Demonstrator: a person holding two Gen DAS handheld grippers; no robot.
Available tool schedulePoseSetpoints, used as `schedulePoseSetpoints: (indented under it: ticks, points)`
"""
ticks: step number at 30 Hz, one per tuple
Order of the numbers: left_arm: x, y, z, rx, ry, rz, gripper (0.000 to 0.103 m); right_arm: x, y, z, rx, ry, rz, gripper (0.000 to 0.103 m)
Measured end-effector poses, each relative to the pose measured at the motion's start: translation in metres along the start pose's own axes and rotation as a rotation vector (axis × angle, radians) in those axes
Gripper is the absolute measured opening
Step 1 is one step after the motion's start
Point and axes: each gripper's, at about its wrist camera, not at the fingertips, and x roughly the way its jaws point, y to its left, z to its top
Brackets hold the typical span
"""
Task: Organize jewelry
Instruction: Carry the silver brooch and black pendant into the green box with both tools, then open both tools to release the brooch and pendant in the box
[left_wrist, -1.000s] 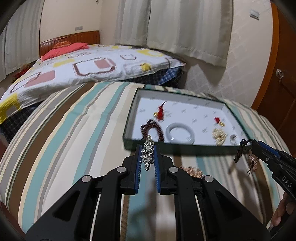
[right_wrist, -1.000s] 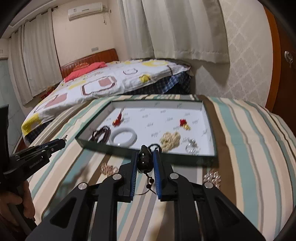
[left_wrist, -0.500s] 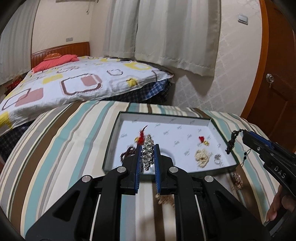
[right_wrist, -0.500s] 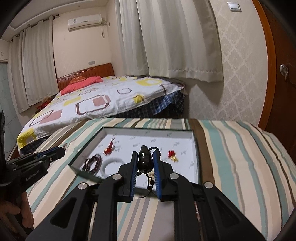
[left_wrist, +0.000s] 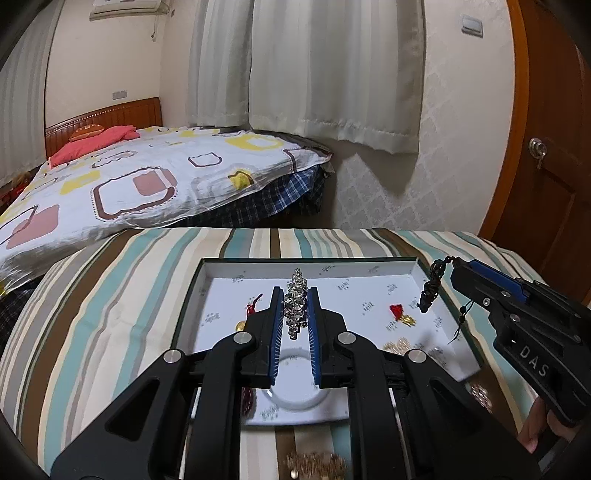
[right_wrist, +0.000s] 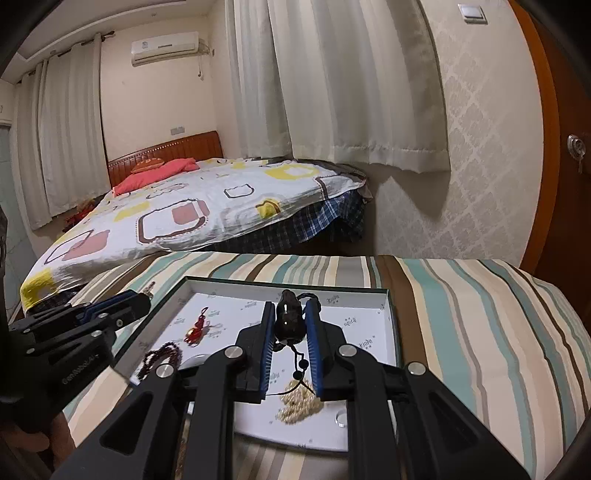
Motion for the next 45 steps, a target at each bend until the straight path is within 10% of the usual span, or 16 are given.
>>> schedulePoseSetpoints:
  ticks: [19, 45]
  points:
    - [0.105, 0.003, -0.007, -0.010, 0.185, 0.020, 0.013, 0.079, -0.010, -0.017, 0.012, 0.129, -0.025, 0.018]
    - [0.136, -0.001, -0.017, -0.005, 0.312, 0.019, 0.013, 0.109, -0.015, -0.026, 0.020, 0.267, -0.048, 0.018]
